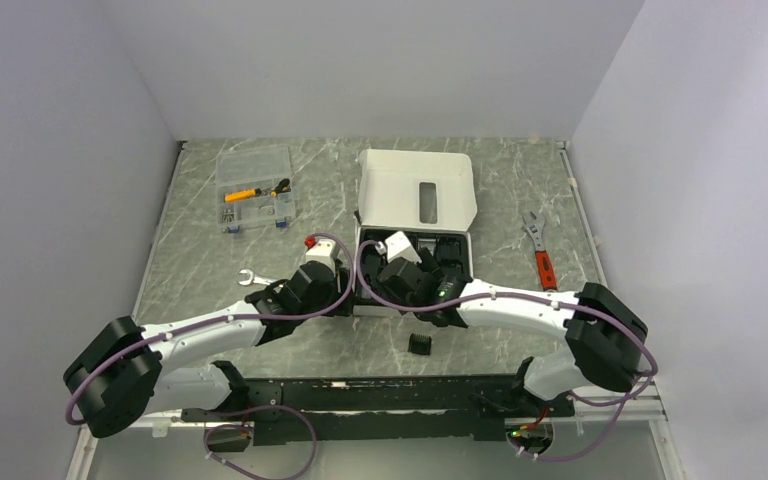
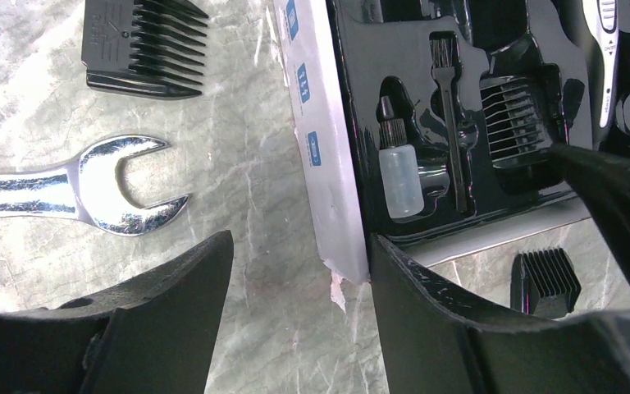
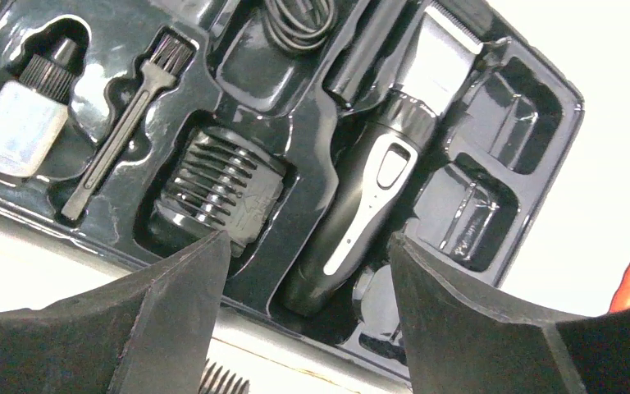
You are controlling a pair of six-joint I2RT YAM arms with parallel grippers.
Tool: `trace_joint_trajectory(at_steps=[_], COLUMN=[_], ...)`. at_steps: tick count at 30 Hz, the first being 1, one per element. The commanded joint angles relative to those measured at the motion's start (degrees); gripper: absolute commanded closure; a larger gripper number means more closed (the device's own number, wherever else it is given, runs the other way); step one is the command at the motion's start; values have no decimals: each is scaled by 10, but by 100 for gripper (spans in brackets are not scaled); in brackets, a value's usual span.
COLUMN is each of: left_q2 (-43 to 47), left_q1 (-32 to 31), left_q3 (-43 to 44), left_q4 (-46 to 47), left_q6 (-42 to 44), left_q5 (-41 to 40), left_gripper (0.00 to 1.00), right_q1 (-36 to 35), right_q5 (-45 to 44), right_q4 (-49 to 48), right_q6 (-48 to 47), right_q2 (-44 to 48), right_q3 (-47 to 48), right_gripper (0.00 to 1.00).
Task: Sort the hair-cutting tools
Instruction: Adjust the haircut tool in the storage box.
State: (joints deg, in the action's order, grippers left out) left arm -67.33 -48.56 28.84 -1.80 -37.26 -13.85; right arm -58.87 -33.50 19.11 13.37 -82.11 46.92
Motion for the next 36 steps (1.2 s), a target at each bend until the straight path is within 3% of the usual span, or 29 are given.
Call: trace_joint_trajectory(at_steps=[1, 15, 18, 21, 23, 36], left_q2=[-3, -4, -3, 1, 1, 4], left_q1=[1, 1, 1, 1, 1, 1], left_q3=[-5, -3, -2, -3, -3, -9], left_q4=[-27, -32, -34, -36, -34, -37], left_q6=[7, 10, 11, 11, 10, 0], left_q5=[-4, -6, -7, -8, -9, -9], left_gripper=[33, 33, 33, 33, 33, 33], right_q1=[5, 11, 11, 14, 14, 13], right_q5=[-77, -73, -35, 66, 94, 116], right_q4=[-56, -91, -100, -119, -81, -29], right_q6=[9, 4, -5, -28, -32, -49], right_q2=[36, 17, 34, 67, 58, 17], right_q3=[-10, 4, 6, -11, -1, -19], right_gripper=[26, 25, 25, 26, 27, 29])
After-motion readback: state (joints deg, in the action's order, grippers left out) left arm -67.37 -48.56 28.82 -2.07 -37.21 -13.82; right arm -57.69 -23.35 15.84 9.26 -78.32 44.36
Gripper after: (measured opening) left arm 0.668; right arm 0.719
